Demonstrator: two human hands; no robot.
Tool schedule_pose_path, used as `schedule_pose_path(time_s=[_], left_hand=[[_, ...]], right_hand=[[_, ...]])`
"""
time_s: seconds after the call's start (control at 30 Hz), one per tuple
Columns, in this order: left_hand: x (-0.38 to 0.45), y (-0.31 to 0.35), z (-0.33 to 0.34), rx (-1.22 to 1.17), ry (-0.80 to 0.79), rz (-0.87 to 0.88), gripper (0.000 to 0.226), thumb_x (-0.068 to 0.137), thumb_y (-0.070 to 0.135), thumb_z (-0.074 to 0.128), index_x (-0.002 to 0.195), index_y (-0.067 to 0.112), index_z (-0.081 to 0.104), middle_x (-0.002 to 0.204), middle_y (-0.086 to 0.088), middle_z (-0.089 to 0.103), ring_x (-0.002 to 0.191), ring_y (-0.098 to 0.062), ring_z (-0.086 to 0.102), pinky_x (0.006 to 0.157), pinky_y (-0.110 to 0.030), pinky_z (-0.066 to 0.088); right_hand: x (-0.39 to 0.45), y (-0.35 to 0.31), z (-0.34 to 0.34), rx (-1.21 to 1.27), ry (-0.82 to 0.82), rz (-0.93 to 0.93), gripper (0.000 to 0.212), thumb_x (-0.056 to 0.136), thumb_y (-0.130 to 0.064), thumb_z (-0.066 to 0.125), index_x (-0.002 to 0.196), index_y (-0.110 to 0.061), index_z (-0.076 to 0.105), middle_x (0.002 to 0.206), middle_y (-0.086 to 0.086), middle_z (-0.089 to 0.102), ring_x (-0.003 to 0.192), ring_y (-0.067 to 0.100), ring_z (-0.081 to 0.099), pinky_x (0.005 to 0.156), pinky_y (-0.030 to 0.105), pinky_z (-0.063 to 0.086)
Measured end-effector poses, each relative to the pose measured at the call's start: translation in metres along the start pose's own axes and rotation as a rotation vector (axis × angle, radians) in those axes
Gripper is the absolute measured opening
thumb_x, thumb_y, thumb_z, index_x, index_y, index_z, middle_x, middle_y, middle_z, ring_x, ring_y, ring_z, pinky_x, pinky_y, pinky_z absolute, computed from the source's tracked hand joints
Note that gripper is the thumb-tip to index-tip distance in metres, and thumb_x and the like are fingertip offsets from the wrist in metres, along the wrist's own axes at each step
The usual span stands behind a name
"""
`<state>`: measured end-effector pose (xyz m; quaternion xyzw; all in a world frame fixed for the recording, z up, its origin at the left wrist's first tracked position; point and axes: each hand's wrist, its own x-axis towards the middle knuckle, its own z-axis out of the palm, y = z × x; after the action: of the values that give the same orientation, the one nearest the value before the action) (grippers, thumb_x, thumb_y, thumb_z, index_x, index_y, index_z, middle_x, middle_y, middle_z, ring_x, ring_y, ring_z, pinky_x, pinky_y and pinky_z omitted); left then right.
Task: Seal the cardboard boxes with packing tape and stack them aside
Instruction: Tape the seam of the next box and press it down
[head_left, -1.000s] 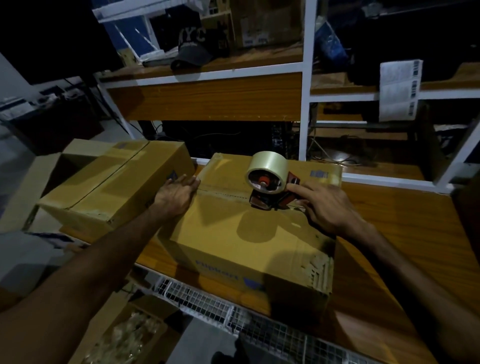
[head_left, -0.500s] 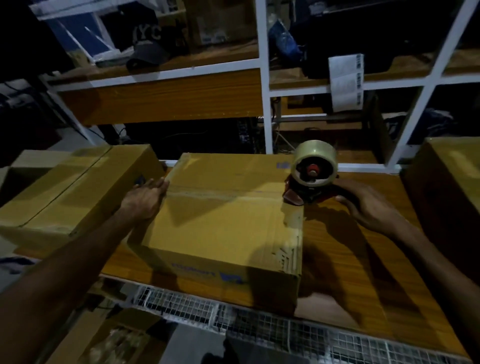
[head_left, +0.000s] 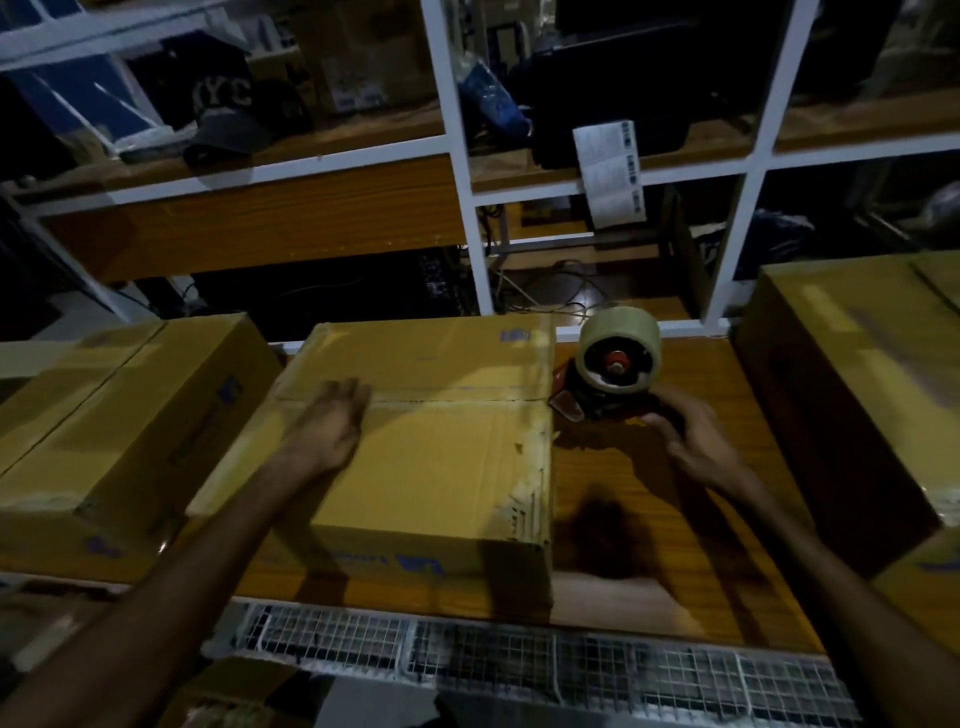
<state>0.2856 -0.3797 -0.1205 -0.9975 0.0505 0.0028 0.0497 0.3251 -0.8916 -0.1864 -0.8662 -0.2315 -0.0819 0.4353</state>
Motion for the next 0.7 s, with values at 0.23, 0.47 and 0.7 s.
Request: schedule_pose_path(time_s=[0.23, 0.47, 0.7], left_hand=[[0.001, 0.207, -0.024, -0.249, -0.110, 0.101, 0.092, 0.100, 0.076, 0.025, 0.167, 0.017, 0.004, 0.174, -0.002, -0.004, 0.160, -0.022, -0.003, 0.130, -0.053, 0.005], [0.019, 0.240, -0.016, -0.203, -0.070, 0.114, 0.092, 0.098, 0.065, 0.040, 0.168, 0.016, 0.004, 0.176, -0.004, -0.001, 0.162, -0.025, 0.001, 0.130, -0.055, 0.006], [0.015, 0.223, -0.013, -0.198, -0.053, 0.134, 0.084, 0.098, 0.056, 0.032, 0.168, 0.019, 0.004, 0.175, 0.002, 0.001, 0.162, -0.021, 0.002, 0.130, -0.052, 0.008]], right_hand=[[-0.006, 0.007, 0.013, 0.032, 0.062, 0.045, 0.043, 0.107, -0.046, 0.047, 0.143, -0.026, 0.058, 0.141, -0.007, 0.061, 0.130, 0.005, 0.058, 0.105, 0.039, 0.048], [-0.018, -0.003, 0.009, 0.068, 0.082, 0.135, 0.029, 0.110, -0.023, 0.055, 0.138, -0.020, 0.058, 0.134, -0.006, 0.062, 0.119, -0.016, 0.056, 0.097, 0.013, 0.043], [-0.023, -0.009, 0.009, 0.080, 0.123, 0.145, 0.050, 0.104, -0.042, 0.051, 0.144, -0.013, 0.060, 0.137, -0.006, 0.059, 0.131, 0.015, 0.054, 0.107, 0.040, 0.043]])
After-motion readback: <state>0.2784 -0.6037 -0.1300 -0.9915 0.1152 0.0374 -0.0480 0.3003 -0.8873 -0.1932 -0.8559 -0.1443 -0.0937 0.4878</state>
